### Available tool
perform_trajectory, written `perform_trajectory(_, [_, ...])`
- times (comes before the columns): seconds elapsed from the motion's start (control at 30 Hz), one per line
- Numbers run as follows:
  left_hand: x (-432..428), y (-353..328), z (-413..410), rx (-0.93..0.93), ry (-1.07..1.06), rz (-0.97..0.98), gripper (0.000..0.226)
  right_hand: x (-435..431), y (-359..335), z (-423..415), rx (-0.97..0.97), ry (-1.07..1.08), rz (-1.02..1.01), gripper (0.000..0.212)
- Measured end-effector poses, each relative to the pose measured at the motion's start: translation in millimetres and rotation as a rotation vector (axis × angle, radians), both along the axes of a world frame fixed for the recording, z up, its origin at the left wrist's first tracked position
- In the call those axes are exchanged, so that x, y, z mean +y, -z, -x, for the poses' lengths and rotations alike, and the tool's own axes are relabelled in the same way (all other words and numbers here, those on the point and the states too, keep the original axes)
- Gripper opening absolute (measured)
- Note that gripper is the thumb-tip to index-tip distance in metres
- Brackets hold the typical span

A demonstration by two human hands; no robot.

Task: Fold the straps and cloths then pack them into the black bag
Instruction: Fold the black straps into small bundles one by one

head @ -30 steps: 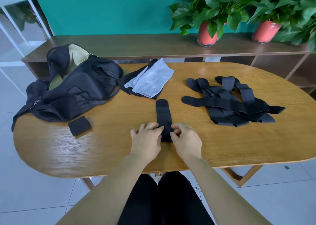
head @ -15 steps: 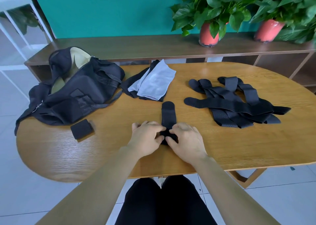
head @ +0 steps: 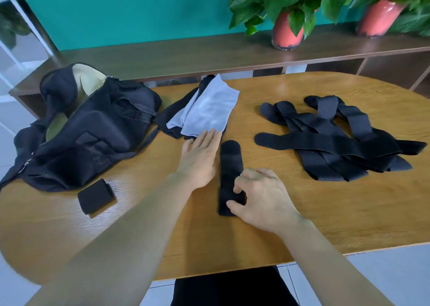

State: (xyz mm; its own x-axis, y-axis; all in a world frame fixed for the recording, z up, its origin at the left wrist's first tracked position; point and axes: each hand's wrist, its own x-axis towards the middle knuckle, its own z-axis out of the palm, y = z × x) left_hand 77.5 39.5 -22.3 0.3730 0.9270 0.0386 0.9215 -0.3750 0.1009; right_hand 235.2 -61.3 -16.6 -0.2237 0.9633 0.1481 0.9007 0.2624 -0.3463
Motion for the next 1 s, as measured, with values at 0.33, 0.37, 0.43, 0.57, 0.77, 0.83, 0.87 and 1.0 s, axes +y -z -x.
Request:
perform_trajectory(0.33, [33,-7,23,0.238,0.025,-0.035,0.048,2,-5,-1,-0.035,0.008,0.028,0.033])
perform_trajectory(0.37, [34,-9,28,0.243,0.023,-0.042,0.046,1,-5,-1,-0.034,0.009,0.028,0.033])
perform_trajectory(0.43, [35,-12,35,0.258,0.011,-0.04,0.044,1,-5,-1,-0.036,0.014,0.037,0.033])
perform_trajectory(0.57, [31,-15,36,0.301,0.011,0.008,0.047,0,-7,0,-0.046,0.01,0.046,0.034])
perform_trajectory(0.77, [1,-20,28,0.235,0.034,0.048,0.053,-4,-7,0,-0.034,0.002,0.066,0.033])
perform_trajectory(0.83, [-15,-21,27,0.192,0.061,0.036,0.053,-8,-7,0,-0.03,-0.006,0.055,0.033])
perform_trajectory(0.87, [-25,-21,27,0.16,0.076,0.032,0.053,-11,-7,-1,-0.024,-0.008,0.045,0.033])
perform_trajectory(1.0, [-72,-13,23,-0.007,0.175,0.003,0.051,-27,-6,-3,0.002,-0.021,0.012,0.03])
